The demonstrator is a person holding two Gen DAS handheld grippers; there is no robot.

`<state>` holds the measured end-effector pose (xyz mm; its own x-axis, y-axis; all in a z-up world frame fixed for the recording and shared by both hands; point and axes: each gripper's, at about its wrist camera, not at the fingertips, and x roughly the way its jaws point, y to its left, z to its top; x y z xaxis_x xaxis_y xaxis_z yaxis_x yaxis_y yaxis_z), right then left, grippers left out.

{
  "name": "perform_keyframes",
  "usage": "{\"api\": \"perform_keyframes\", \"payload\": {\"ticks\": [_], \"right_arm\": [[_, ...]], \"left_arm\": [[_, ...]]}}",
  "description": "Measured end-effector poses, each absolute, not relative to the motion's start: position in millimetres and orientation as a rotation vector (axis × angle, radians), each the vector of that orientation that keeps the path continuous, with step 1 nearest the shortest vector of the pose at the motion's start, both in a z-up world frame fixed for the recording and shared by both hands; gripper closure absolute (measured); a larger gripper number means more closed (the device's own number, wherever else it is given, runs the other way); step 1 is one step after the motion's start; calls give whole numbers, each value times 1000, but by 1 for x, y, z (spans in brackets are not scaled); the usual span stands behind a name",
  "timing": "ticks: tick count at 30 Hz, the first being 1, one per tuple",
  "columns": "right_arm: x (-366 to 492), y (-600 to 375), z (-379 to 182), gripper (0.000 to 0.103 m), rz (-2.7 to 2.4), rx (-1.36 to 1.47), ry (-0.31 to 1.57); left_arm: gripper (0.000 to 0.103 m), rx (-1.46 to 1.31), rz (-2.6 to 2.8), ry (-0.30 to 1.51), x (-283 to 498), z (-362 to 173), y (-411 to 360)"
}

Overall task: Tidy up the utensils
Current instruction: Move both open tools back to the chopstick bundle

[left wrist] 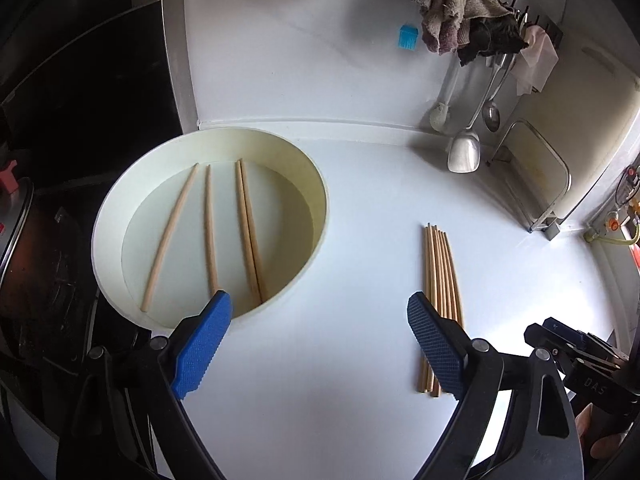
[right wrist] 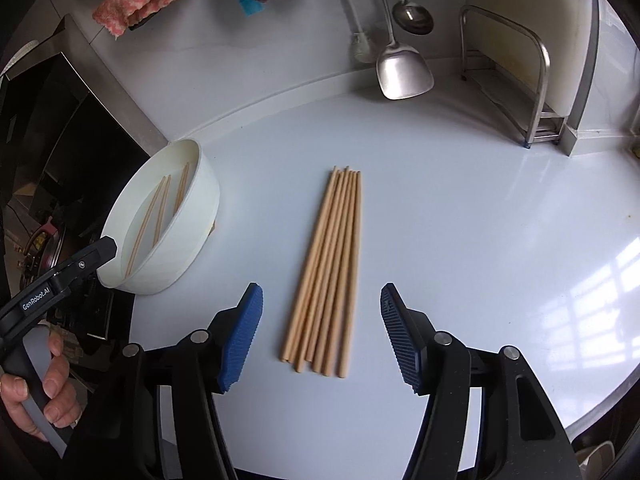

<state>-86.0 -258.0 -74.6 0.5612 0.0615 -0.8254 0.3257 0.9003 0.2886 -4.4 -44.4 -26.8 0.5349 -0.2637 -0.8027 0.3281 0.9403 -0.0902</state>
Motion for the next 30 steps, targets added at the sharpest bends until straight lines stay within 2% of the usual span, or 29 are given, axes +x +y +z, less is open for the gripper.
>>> {"api": "perform_keyframes", "payload": {"ticks": [10, 15, 24, 30], "right_arm": [[-99, -301, -113, 43, -110, 453, 983], [-99, -299, -126, 43, -120, 432, 949], [-73, -284, -164, 43, -148, 371, 942], [-64, -277, -171, 43, -218, 326, 947]], "left_arm": [[14, 111, -268, 965, -31, -44, -86], [10, 139, -303, 918, -29, -55, -100], [10, 137, -340, 925, -20, -103, -113], [10, 160, -350, 915, -19, -110, -117]]}}
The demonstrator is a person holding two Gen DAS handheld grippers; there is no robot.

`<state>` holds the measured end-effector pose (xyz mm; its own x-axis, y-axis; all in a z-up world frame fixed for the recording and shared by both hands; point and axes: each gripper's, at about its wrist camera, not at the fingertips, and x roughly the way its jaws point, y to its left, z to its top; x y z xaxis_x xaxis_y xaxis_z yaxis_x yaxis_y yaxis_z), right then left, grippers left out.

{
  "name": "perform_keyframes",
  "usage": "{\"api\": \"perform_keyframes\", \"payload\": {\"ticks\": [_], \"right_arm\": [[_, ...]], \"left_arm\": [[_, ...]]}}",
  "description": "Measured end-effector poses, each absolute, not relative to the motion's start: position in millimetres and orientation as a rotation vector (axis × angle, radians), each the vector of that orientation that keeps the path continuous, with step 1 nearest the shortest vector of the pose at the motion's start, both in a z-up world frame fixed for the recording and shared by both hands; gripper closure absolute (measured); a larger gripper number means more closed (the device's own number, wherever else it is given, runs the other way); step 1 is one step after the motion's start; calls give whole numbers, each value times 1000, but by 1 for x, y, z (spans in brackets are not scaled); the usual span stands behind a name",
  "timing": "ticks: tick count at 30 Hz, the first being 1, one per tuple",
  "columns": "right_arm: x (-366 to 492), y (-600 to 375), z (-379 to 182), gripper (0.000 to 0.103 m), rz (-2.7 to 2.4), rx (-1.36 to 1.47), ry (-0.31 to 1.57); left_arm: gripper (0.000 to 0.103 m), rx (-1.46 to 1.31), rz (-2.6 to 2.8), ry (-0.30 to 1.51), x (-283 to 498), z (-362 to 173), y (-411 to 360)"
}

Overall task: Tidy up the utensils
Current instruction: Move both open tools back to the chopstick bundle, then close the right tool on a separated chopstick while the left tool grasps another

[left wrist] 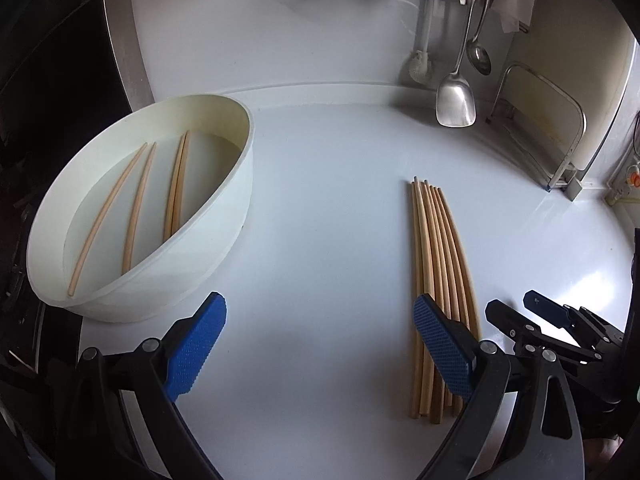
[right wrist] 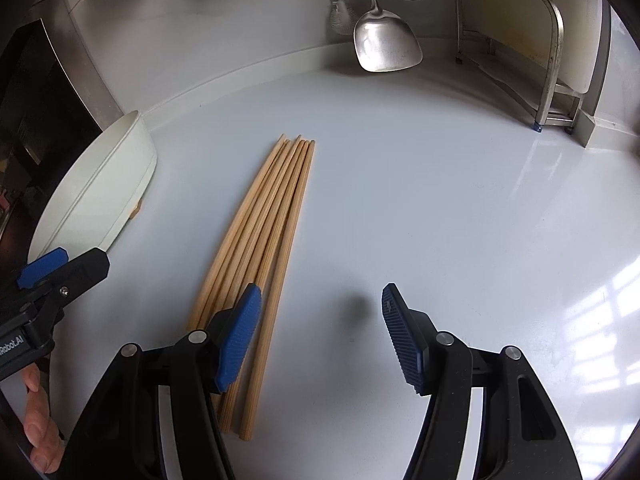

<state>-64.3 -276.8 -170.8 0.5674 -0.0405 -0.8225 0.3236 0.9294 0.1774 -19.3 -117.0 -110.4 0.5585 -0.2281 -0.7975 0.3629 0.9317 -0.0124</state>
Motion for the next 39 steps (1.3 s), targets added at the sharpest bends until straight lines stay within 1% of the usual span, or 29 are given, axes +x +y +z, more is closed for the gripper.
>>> {"api": "perform_keyframes", "payload": {"ticks": [13, 22, 23, 24, 25, 26, 27, 28, 30, 33, 39], "right_arm": [[-52, -267, -179, 43, -282, 258, 954], [-51, -263, -182, 43, -311, 187, 949], [-53, -263, -182, 46, -317, 185, 943], [-53, -266, -182, 53, -314, 191, 939], [-54, -269, -183, 58, -310, 199, 938], [-55, -270, -182, 66, -315, 196, 933], [-55, -273, -182, 71, -313, 196, 932], [-55, -275, -182, 73, -309, 195, 930], [-56, -279, -182, 82, -301, 198, 933], [-58, -284, -181, 84, -299, 210, 931], [-65, -290, -179, 84, -302, 221, 929]], "left_arm": [[10, 130, -342, 939, -16, -119, -107], [10, 106, -349, 963, -16, -125, -114], [10, 107, -350, 964, -17, -125, -116], [10, 112, -348, 966, -17, -126, -118], [10, 121, -343, 969, -17, -127, -121], [10, 130, -337, 974, -17, -129, -124], [10, 135, -337, 978, -17, -130, -126], [10, 137, -339, 981, -17, -131, -128], [10, 136, -348, 984, -18, -132, -133], [10, 138, -367, 986, -18, -135, -141], [10, 159, -391, 1004, -18, -149, -159]]}}
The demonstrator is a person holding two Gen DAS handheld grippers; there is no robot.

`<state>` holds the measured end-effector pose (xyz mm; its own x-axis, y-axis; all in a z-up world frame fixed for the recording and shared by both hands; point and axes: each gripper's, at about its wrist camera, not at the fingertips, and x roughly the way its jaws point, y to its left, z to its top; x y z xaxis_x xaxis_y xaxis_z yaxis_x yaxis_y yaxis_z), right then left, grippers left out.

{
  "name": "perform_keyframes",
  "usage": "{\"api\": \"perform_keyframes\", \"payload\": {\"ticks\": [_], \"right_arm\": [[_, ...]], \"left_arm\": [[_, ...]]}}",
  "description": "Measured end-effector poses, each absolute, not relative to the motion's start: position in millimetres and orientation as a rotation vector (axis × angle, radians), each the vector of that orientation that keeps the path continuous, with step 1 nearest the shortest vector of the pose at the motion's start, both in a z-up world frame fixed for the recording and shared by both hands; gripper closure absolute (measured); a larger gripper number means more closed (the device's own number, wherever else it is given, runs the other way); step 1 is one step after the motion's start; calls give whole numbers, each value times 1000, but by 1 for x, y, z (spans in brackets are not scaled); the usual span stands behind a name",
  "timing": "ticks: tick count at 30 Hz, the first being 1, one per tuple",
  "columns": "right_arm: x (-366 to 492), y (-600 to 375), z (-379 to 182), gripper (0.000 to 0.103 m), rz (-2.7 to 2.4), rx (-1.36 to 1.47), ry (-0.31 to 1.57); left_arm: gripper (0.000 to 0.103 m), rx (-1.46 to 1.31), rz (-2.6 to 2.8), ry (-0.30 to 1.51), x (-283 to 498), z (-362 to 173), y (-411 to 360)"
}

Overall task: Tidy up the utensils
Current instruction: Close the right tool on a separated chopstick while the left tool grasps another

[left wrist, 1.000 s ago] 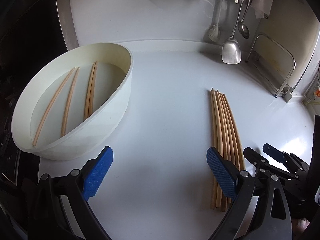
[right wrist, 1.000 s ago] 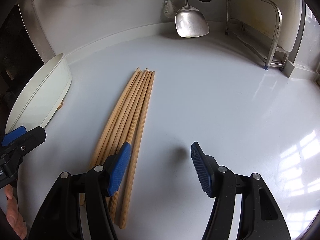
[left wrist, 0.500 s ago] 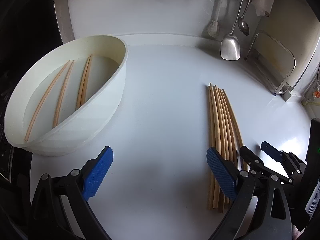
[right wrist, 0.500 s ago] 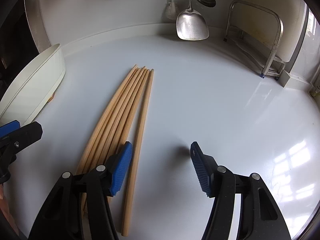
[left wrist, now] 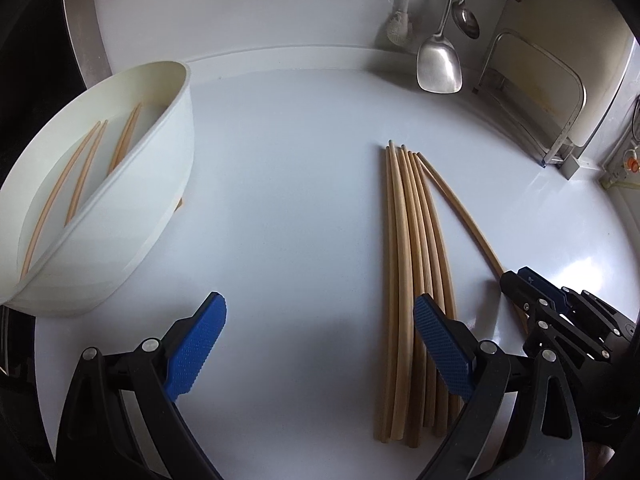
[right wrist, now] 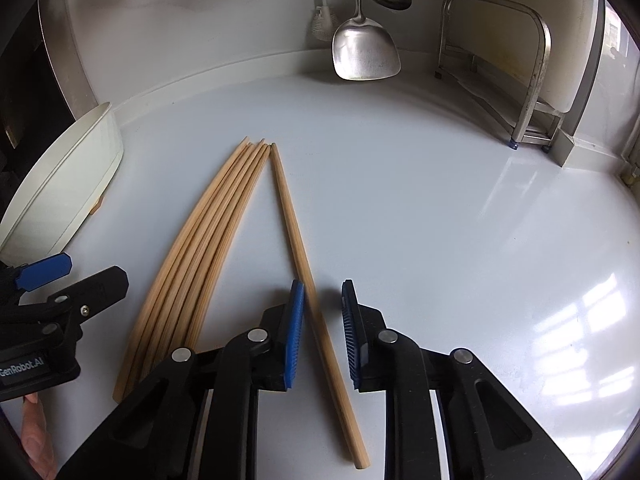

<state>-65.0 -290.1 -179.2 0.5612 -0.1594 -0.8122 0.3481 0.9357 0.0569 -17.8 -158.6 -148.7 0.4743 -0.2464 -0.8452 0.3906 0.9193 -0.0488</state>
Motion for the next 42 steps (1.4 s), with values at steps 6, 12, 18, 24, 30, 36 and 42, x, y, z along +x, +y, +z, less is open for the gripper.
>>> {"api": "perform_keyframes", "payload": {"ticks": [6, 12, 18, 24, 30, 36, 42], "right_arm": [[-69, -300, -178, 84, -319, 235, 928], [-69, -303, -178, 84, -319, 240, 930], [-70, -301, -178, 84, -318, 243, 928], [-71, -297, -178, 84, -313, 240, 931], [-71, -298, -176, 84, -305, 241, 920], [-72, -297, -176, 84, -307, 238, 922], [-74, -299, -176, 84, -309, 242, 923]], "left_arm": [[10, 186, -404, 1017, -14, -159, -169], [10, 187, -396, 1021, -11, -166, -167], [10, 153, -392, 1022, -8, -171, -159], [10, 140, -375, 1016, -6, -171, -152], [10, 141, -359, 974, -5, -161, -149], [10, 166, -356, 987, -2, -168, -151], [10, 198, -363, 981, -3, -171, -156]]}}
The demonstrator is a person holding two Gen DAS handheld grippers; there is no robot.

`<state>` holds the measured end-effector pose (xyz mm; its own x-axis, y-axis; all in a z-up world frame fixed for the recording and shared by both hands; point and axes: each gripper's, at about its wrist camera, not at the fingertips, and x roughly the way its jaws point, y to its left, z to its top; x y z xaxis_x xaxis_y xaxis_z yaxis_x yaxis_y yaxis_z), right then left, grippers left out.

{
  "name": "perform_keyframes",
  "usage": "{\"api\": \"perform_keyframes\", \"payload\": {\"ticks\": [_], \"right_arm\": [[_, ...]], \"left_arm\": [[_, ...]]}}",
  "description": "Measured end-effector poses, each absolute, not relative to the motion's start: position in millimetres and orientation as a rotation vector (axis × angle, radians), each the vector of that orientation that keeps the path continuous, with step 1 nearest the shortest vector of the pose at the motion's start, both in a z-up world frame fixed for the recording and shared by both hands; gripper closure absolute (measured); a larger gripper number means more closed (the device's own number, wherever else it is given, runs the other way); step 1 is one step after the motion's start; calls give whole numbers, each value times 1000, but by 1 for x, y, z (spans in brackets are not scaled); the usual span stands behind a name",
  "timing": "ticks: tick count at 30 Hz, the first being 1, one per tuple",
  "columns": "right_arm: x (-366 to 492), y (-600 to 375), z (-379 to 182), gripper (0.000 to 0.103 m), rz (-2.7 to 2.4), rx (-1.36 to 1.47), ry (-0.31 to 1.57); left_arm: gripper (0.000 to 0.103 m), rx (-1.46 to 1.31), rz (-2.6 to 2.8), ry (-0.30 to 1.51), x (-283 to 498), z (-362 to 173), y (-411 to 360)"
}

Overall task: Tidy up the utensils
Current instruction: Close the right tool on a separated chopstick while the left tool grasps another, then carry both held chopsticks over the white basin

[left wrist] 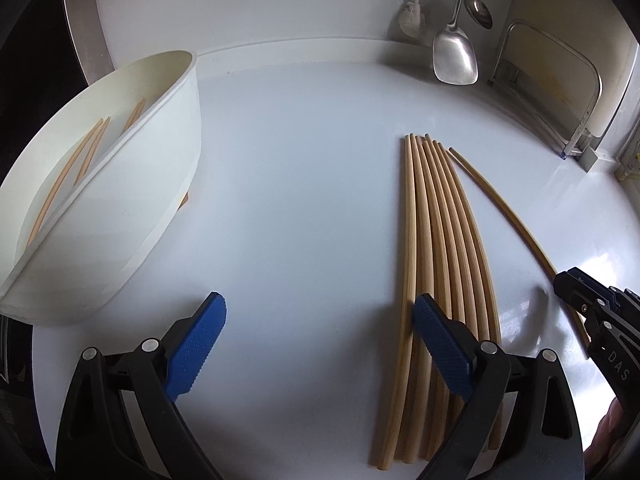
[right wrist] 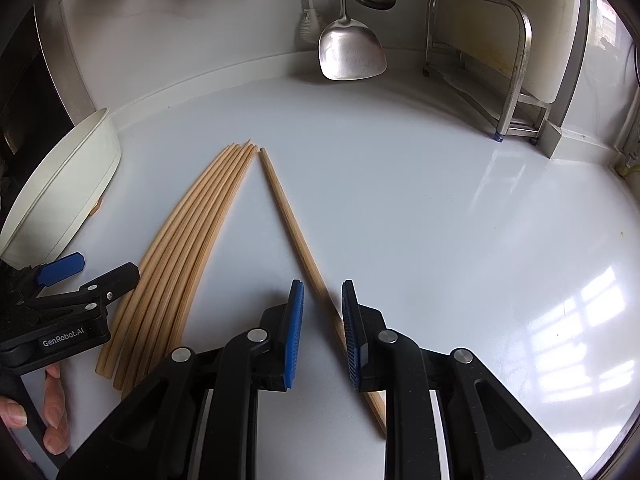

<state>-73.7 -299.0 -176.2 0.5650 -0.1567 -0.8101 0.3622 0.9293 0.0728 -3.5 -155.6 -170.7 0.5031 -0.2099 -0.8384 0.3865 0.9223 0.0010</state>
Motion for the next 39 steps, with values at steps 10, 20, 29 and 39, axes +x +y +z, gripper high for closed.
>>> {"api": "perform_keyframes", "payload": {"ticks": [10, 20, 29, 39], "right_arm": [[-72, -300, -177, 82, -307, 228, 926], [-63, -304, -179, 76, -289, 181, 931], [-55, -292, -178, 77, -230, 113, 939], [-59, -294, -180, 97, -196, 137, 947]], "left_arm": [[10, 215, -364, 984, 1, -173, -160], [15, 211, -378, 962, 8, -174, -166], [71, 251, -444, 930, -6, -166, -181], [96, 277, -456, 936, -17, -164, -186]]}}
